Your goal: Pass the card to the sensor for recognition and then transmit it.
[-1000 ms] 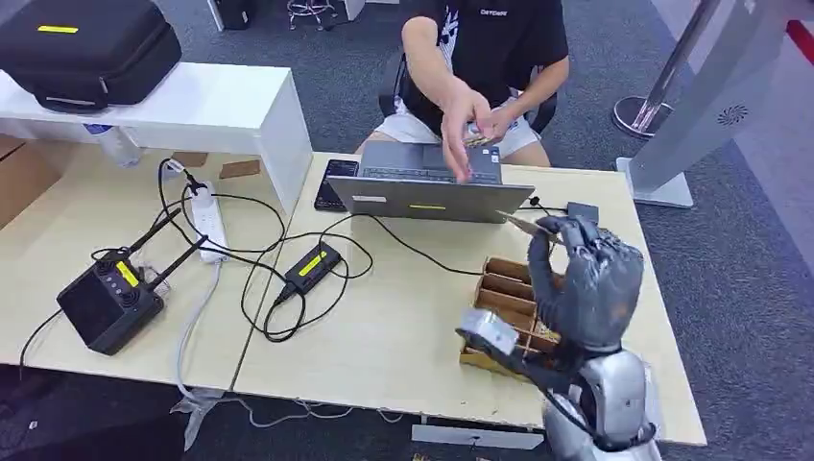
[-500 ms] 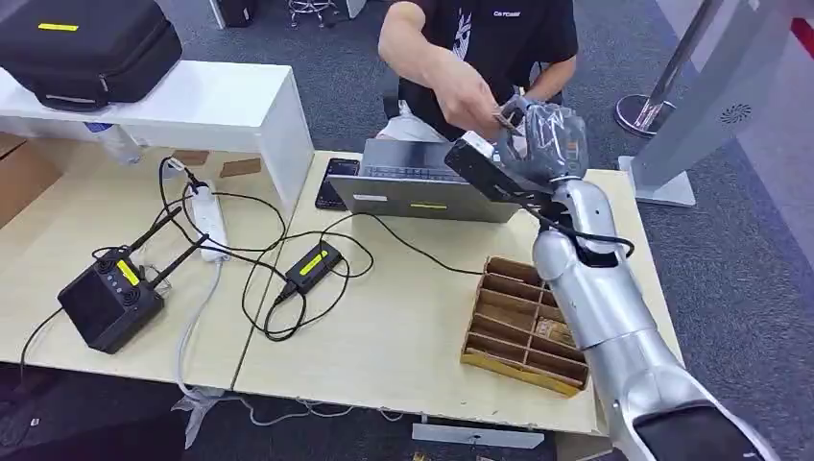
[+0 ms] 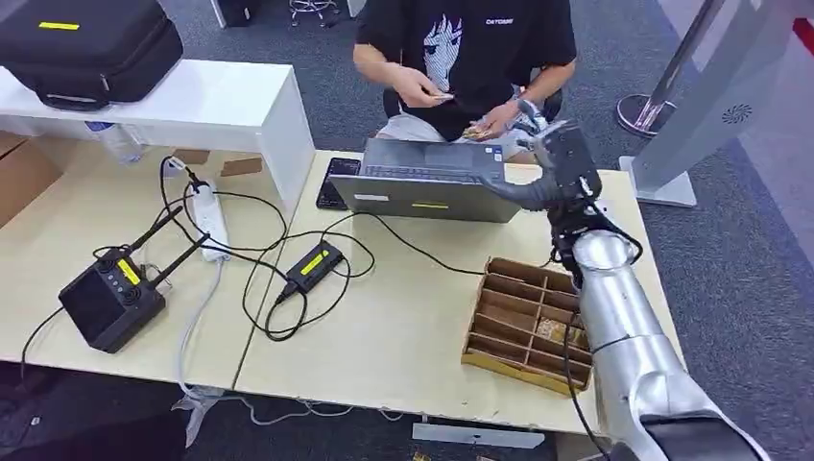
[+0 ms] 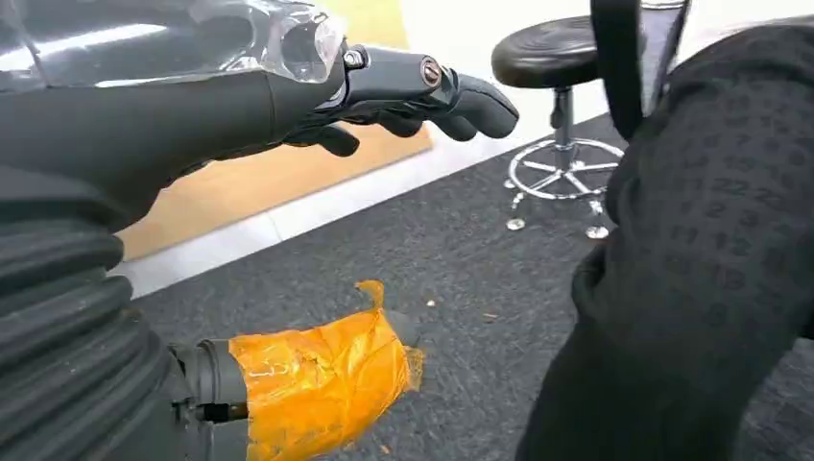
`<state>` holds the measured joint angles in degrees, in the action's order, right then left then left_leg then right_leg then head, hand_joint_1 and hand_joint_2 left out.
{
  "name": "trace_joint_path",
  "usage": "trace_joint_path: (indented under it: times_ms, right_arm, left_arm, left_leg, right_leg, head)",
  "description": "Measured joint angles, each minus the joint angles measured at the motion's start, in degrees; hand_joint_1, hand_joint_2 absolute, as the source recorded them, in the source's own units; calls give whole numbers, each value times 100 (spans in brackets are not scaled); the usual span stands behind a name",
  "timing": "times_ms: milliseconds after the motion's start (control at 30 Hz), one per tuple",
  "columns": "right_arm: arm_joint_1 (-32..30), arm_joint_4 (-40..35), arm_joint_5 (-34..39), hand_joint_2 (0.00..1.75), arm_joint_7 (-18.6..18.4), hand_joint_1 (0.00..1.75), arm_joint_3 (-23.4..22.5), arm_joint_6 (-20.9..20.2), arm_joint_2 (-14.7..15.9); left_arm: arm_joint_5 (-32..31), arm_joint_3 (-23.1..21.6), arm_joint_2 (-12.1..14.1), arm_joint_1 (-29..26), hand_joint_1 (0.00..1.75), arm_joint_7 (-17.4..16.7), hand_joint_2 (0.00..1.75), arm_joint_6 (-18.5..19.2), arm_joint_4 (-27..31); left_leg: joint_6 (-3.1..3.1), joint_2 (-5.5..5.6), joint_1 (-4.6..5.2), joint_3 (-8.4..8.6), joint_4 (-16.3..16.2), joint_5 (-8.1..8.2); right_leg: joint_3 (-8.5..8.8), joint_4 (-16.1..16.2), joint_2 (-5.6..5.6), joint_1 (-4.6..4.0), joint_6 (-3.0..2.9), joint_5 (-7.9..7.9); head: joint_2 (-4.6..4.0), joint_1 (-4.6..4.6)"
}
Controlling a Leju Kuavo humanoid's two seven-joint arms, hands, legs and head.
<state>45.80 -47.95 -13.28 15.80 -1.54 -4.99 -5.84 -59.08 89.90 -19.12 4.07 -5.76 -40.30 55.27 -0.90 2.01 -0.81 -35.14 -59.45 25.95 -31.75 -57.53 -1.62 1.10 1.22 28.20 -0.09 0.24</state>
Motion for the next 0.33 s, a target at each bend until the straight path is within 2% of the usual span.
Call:
trace_joint_path:
  times_ms: [100, 200, 333]
  right_arm:
    - [-349, -340, 915, 175, 238, 0, -374, -334, 138]
    - [-1101, -1362, 1808, 175, 282, 0, -681, -367, 171]
    - [-1826, -2395, 2163, 175, 263, 0, -814, -419, 171]
  left_arm:
    - [-18, 0, 0, 0, 0, -160, 175, 0, 29]
    - [-59, 0, 2, -5, 0, -427, 175, 0, 85]
    - [-92, 2, 2, -3, 0, -536, 175, 0, 146]
  left_leg:
    - [2, 1, 0, -1, -1, 2]
    - [10, 3, 0, -2, 0, 8]
    - [4, -4, -1, -2, 3, 14]
  right_leg:
    - [0, 1, 1, 0, 0, 0]
    - [1, 2, 3, -2, 3, 4]
    - [-9, 1, -4, -2, -4, 8]
  head:
    - [0, 0]
    - [0, 2]
    - [0, 0]
